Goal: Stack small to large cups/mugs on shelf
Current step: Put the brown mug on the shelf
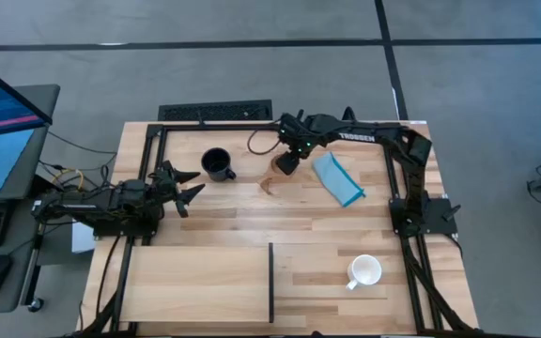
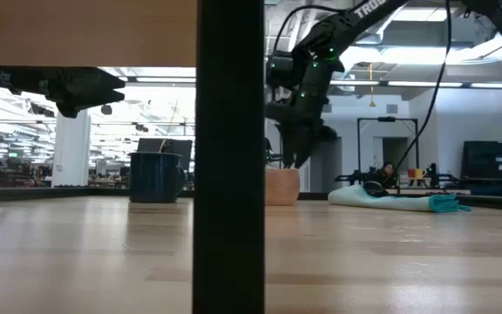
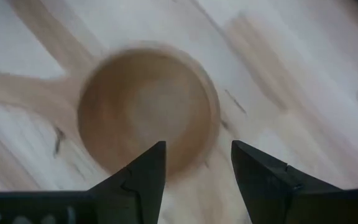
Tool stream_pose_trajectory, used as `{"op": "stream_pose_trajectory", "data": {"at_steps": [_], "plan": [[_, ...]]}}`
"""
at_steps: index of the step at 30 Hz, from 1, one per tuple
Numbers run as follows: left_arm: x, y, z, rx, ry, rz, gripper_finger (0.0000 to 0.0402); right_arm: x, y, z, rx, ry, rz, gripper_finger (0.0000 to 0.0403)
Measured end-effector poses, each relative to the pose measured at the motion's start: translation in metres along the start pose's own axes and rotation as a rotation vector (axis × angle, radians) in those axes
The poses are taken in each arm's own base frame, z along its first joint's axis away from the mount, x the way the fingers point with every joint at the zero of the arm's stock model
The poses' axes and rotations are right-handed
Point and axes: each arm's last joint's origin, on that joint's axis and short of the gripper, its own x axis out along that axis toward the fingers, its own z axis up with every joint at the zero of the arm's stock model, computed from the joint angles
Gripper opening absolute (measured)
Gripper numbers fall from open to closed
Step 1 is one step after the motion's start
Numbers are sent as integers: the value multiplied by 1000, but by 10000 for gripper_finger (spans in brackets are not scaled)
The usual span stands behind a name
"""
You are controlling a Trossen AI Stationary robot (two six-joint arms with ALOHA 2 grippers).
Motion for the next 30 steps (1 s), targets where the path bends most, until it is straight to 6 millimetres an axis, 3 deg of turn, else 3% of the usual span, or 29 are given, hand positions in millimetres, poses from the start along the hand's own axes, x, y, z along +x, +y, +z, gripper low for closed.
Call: {"op": "stream_pose_trajectory", "data": {"at_steps": [12,18,30], "plan": [[0,0,-1,4,8,1,209,22,-1,0,9,38,-3,205],[0,0,-1,4,10,2,209,21,0,2,8,20,1,201],[0,0,-1,5,11,2,209,21,-5,2,21,26,-5,98]]}}
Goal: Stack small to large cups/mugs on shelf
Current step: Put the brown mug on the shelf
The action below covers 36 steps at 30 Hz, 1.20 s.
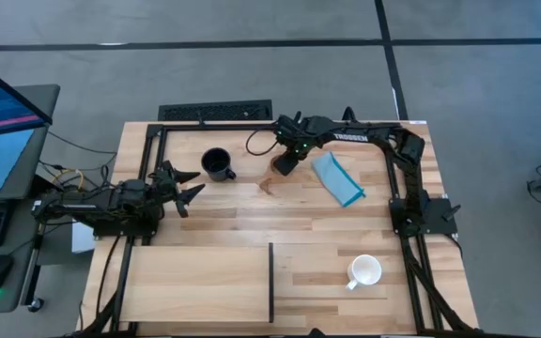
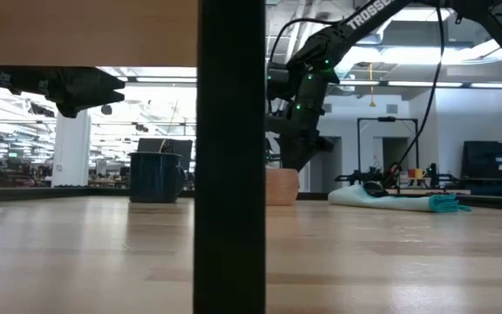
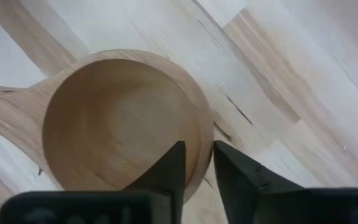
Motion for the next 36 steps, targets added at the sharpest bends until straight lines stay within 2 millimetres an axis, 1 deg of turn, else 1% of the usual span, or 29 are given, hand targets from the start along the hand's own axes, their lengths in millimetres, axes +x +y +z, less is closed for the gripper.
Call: {"op": "stream_pose_trajectory", "data": {"at_steps": [4,16,22,30,36], "plan": [[0,0,0,0,0,0,209,0,0,0,1,-2,-1,70],[0,0,0,0,1,0,209,0,0,0,-36,-1,-1,20],[0,0,0,0,1,0,209,0,0,0,-40,-1,0,21],[0,0,0,0,1,0,209,-1,4,-3,-99,22,-1,20],[0,0,0,0,1,2,209,-17,10,2,-135,44,-7,20]]}}
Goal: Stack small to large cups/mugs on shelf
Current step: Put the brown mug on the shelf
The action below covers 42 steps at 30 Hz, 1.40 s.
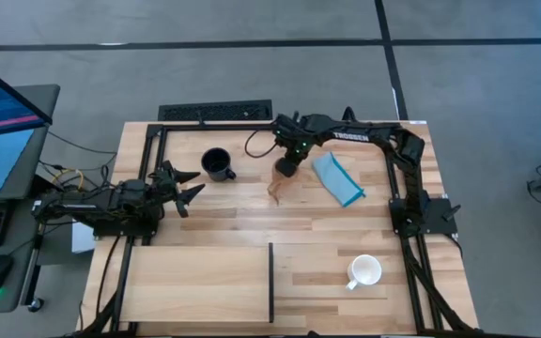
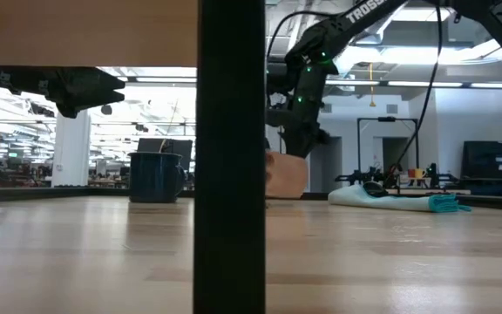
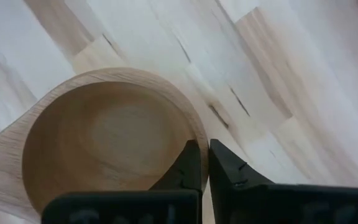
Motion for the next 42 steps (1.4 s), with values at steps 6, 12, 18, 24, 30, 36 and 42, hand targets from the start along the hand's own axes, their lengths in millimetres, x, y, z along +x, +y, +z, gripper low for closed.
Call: {"op": "stream_pose_trajectory", "data": {"at_steps": [6,12,18,24,30,36,42], "plan": [[0,0,0,0,0,3,209,-29,7,12,-61,-21,-39,20],[0,0,0,0,0,3,209,-66,20,21,-110,-43,-68,20],[0,0,0,0,-1,3,209,-100,45,24,-172,-88,-86,20],[0,0,0,0,0,3,209,-129,82,16,-242,-122,-69,20],[0,0,0,0,0,3,209,-153,121,0,-290,-149,-66,20],[0,0,0,0,0,3,209,-170,162,-21,-378,-192,-46,20],[0,0,0,0,0,2,209,-180,196,-39,-411,-243,-8,20]]}}
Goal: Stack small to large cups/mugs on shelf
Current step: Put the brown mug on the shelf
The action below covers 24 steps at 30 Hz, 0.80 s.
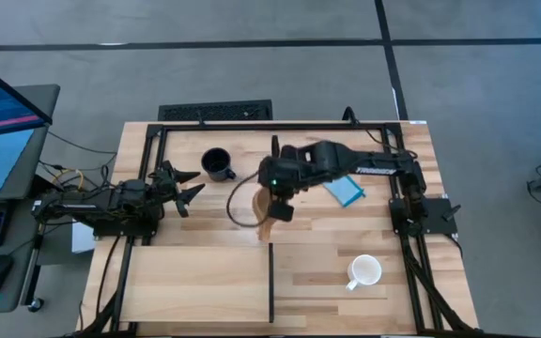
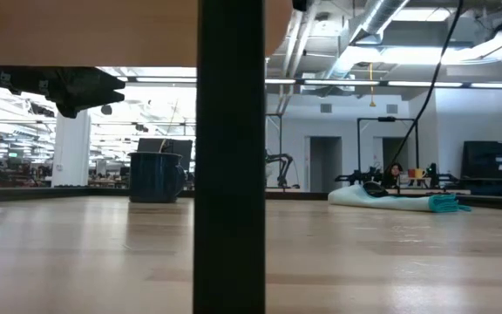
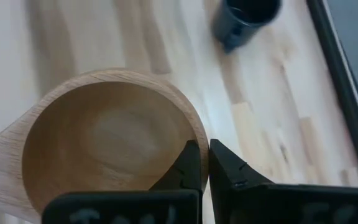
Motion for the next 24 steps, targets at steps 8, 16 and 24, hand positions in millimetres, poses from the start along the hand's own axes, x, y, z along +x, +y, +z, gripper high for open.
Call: {"op": "stream_pose_trajectory", "data": {"at_steps": [8,16,24], "plan": [[0,0,0,0,0,0,209,-9,42,-1,-49,-91,77,20],[0,0,0,0,0,0,209,-15,65,-2,-85,-144,125,20],[0,0,0,0,0,0,209,-19,82,-2,-103,-195,171,20]]}}
